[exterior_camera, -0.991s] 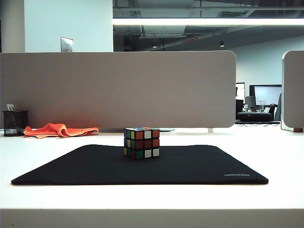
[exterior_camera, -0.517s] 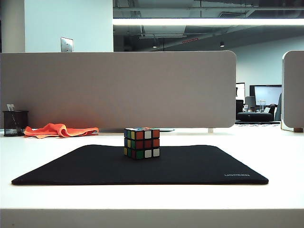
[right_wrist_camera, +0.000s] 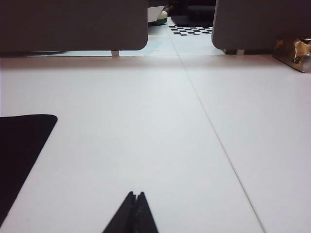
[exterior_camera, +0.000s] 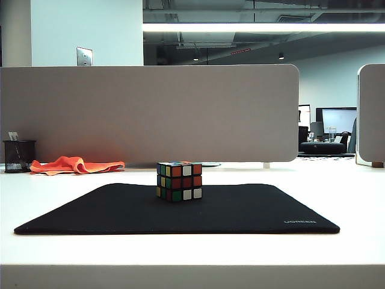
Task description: Pick up the cube on the right side of the mouse pad, then place it in the center of the mouse pad.
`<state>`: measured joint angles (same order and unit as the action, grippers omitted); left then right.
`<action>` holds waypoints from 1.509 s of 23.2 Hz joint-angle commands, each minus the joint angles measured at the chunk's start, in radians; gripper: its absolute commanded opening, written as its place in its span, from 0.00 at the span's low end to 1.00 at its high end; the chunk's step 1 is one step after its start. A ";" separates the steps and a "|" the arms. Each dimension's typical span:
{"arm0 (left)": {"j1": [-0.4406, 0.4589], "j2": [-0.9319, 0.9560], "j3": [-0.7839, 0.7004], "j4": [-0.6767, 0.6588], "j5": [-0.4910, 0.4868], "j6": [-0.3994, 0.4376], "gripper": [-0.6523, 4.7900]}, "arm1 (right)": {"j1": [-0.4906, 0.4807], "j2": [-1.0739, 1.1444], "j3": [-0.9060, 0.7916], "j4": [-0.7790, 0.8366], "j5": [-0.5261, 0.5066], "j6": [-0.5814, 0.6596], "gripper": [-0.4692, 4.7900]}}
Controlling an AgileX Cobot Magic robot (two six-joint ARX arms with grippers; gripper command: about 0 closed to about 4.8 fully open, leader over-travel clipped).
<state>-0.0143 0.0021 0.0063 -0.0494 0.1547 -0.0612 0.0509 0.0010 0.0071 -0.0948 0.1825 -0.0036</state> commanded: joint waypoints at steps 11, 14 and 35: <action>0.001 0.000 0.000 0.005 0.003 0.001 0.11 | 0.003 -0.002 -0.006 -0.008 -0.001 0.003 0.10; 0.001 0.000 0.000 0.005 0.003 0.001 0.11 | 0.003 -0.002 -0.006 -0.008 -0.001 0.003 0.10; 0.001 0.000 0.000 0.005 0.003 0.001 0.11 | -0.063 -0.002 -0.006 -0.008 -0.001 0.003 0.10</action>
<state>-0.0139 0.0025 0.0063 -0.0494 0.1547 -0.0612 -0.0021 0.0010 0.0071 -0.1158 0.1806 -0.0036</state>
